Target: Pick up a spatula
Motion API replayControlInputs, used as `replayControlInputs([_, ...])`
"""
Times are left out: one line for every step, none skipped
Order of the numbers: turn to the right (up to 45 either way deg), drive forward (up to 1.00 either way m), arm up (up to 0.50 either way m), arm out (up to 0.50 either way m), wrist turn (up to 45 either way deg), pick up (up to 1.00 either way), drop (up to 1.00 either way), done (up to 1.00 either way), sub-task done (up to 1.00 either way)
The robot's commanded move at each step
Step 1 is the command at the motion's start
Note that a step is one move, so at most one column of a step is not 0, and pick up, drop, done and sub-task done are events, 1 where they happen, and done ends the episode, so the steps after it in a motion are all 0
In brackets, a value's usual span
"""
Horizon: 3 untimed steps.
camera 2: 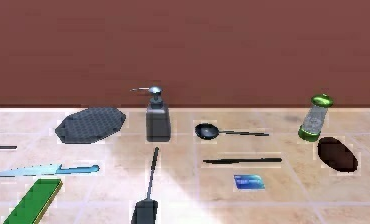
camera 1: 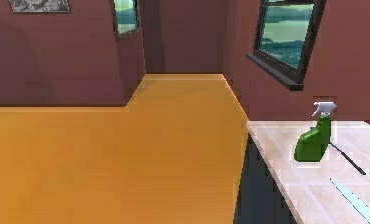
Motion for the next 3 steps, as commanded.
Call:
replayControlInputs([0.0, 0.00, 0.50, 0.00, 0.0, 0.00, 0.00, 0.00, 0.00])
replayControlInputs([0.0, 0.00, 0.38, 0.00, 0.0, 0.00, 0.00, 0.00, 0.00])
replayControlInputs([0.0, 0.00, 0.00, 0.00, 45.0, 0.00, 0.00, 0.00, 0.00])
